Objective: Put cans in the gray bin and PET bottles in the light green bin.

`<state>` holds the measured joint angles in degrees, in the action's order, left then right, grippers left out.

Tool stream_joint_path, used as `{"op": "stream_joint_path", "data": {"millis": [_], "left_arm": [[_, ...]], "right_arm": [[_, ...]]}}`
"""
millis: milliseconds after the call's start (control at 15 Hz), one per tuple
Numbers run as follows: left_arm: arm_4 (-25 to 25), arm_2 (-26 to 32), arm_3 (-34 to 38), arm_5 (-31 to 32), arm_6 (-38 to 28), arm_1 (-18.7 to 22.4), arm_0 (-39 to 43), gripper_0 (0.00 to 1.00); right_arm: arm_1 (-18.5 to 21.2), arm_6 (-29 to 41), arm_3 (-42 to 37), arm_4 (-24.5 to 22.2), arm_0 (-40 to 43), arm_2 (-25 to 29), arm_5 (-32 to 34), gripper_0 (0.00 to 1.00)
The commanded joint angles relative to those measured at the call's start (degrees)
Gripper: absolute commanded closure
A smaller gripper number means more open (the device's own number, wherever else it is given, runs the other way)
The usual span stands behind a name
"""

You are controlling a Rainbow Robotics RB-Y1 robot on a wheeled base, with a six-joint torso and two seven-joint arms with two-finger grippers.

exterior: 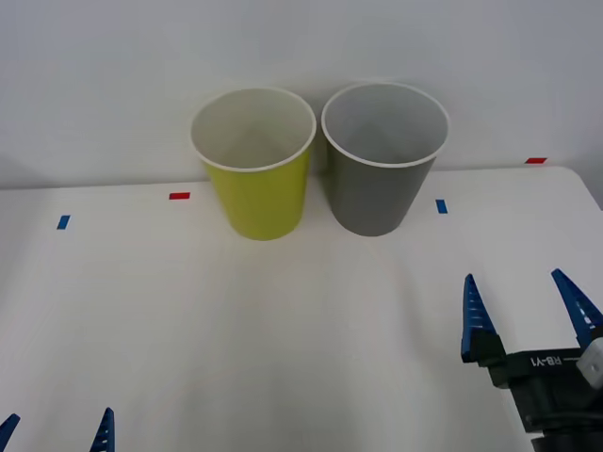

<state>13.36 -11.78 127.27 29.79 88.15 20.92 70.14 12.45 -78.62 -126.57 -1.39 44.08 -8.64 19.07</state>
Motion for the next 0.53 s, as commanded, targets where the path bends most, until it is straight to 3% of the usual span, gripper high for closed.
{"op": "stream_joint_path", "data": {"millis": [67,267,533], "left_arm": [[0.00,0.00,0.00,0.00,0.00,0.00,0.00,0.00],[0.00,0.00,0.00,0.00,0.00,0.00,0.00,0.00],[0.00,0.00,0.00,0.00,0.00,0.00,0.00,0.00]], "right_arm": [[2.76,-8.30,0.00,4.99,5.14,-2.17,3.52,0.00],[5.05,-11.20,0.00,7.46,10.06,-3.75,5.36,0.00],[6.63,-11.29,0.00,7.46,14.10,-4.63,6.24,0.00]]}}
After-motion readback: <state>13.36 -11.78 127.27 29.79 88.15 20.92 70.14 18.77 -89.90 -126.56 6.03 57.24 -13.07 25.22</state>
